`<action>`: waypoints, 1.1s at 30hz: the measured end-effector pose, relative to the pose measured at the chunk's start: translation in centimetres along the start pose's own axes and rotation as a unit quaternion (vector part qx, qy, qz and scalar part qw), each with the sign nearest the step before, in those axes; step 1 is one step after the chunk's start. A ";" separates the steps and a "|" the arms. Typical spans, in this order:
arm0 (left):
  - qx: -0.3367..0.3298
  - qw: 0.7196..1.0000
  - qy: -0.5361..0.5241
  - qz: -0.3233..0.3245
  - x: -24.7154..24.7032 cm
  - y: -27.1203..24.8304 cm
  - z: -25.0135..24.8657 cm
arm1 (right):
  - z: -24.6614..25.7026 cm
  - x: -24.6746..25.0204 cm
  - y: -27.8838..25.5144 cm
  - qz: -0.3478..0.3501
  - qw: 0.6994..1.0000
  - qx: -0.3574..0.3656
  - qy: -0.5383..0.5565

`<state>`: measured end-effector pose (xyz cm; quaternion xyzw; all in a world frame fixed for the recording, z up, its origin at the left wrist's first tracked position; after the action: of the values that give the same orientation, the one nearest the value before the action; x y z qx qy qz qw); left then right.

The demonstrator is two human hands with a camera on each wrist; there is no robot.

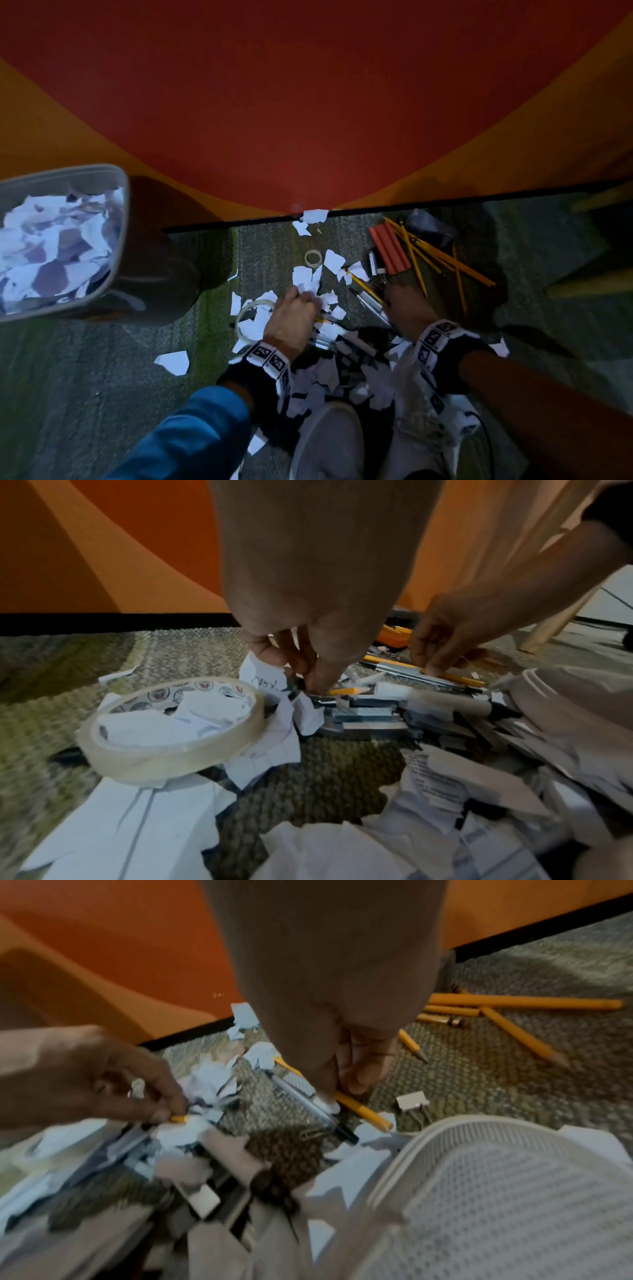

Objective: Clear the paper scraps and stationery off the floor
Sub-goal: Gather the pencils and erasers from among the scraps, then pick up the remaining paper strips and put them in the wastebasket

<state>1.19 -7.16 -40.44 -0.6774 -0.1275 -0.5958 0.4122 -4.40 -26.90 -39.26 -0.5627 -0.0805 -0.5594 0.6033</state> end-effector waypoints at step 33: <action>0.029 0.938 -0.344 -0.024 6.0 2.1 0.6 | -0.8 5.5 -1.5 0.069 0.947 0.145 0.277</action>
<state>4.54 -9.90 -35.78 -0.8257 -0.2950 -0.3320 0.3477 -3.99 -30.36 -34.71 -0.2956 0.0485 -0.6327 0.7141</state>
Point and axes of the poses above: each hand's wrist, its own y-axis towards the middle knuckle, its own x-axis out of the back of the hand, z = x × y, the point moved 8 cm from there along y, towards the middle knuckle, and after that the axes turned 12 degrees about y, right-handed, at the moved point
